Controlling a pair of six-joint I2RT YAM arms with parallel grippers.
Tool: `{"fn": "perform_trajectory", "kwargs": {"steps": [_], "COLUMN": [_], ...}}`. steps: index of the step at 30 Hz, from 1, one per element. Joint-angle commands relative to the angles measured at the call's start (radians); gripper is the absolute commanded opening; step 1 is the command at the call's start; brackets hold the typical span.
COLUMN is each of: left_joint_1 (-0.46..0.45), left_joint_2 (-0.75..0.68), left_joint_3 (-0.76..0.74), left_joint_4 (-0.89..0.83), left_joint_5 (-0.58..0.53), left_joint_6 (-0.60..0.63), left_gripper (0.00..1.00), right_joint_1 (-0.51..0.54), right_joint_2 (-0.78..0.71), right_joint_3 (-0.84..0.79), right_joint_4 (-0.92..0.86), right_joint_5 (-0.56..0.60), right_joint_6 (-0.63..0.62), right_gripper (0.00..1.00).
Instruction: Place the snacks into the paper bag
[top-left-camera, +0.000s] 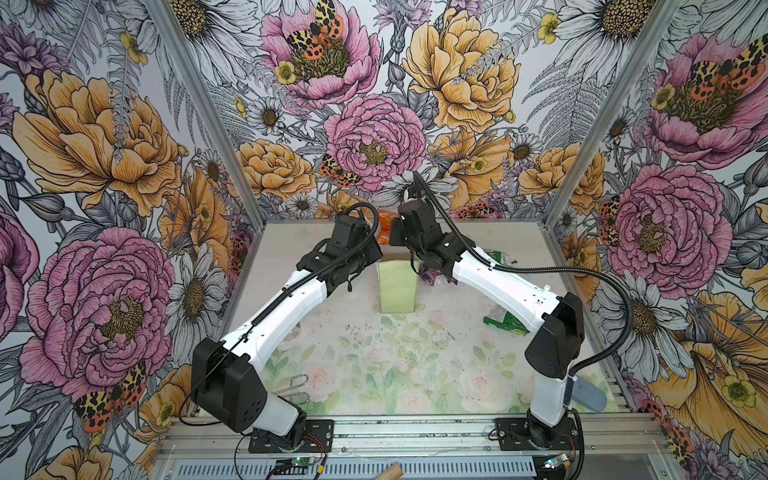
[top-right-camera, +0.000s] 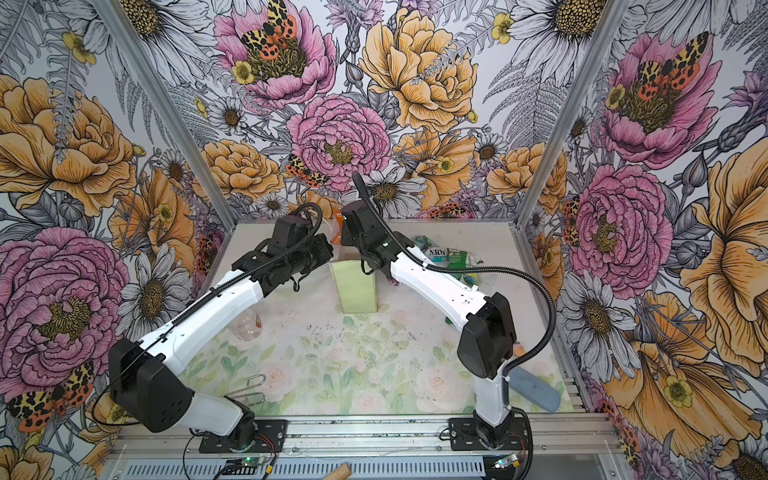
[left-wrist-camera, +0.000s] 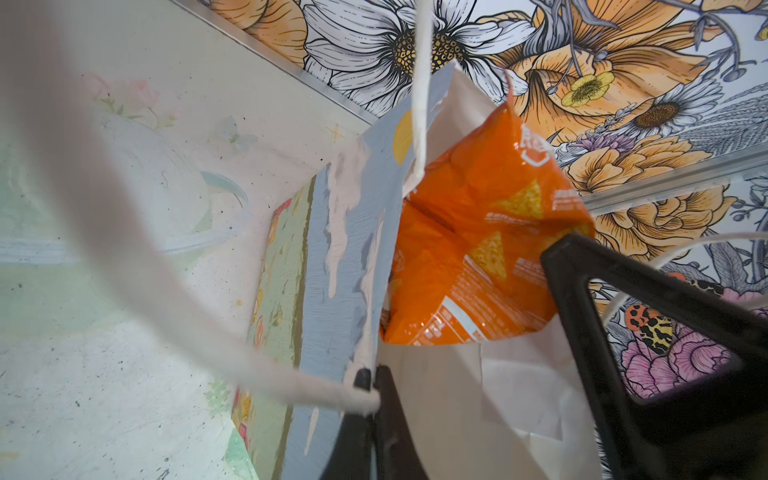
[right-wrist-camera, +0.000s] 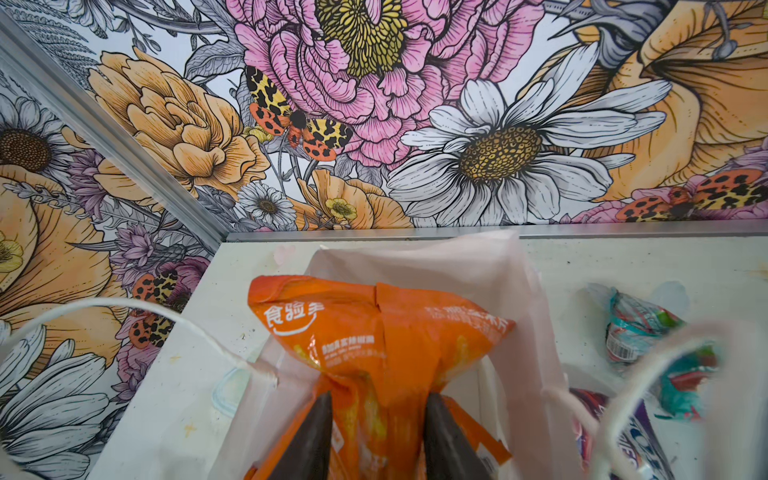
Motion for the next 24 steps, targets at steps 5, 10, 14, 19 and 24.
{"fn": "perform_trajectory", "kwargs": {"steps": [5, 10, 14, 19, 24], "left_joint_1": [0.006, 0.005, 0.005, 0.004, 0.007], "left_joint_2": [-0.001, -0.004, -0.005, -0.008, -0.012], "left_joint_3": [0.036, 0.037, 0.035, 0.035, 0.032], "left_joint_4": [-0.006, -0.006, -0.006, -0.006, -0.006], "left_joint_5": [-0.012, -0.011, -0.011, -0.012, -0.011], "left_joint_6": [0.02, 0.019, 0.019, 0.021, 0.019], "left_gripper": [0.0, 0.0, 0.0, 0.0, 0.0], "right_joint_1": [-0.011, -0.02, -0.03, -0.039, -0.076], "right_joint_2": [-0.081, -0.094, -0.11, -0.137, -0.18], "right_joint_3": [0.081, 0.105, 0.099, 0.093, 0.092], "right_joint_4": [-0.062, -0.115, -0.127, -0.134, -0.175], "right_joint_5": [-0.084, -0.101, -0.121, -0.143, -0.215], "right_joint_6": [0.004, 0.004, 0.006, -0.004, -0.01], "right_gripper": [0.43, 0.44, 0.44, 0.44, 0.46]}}
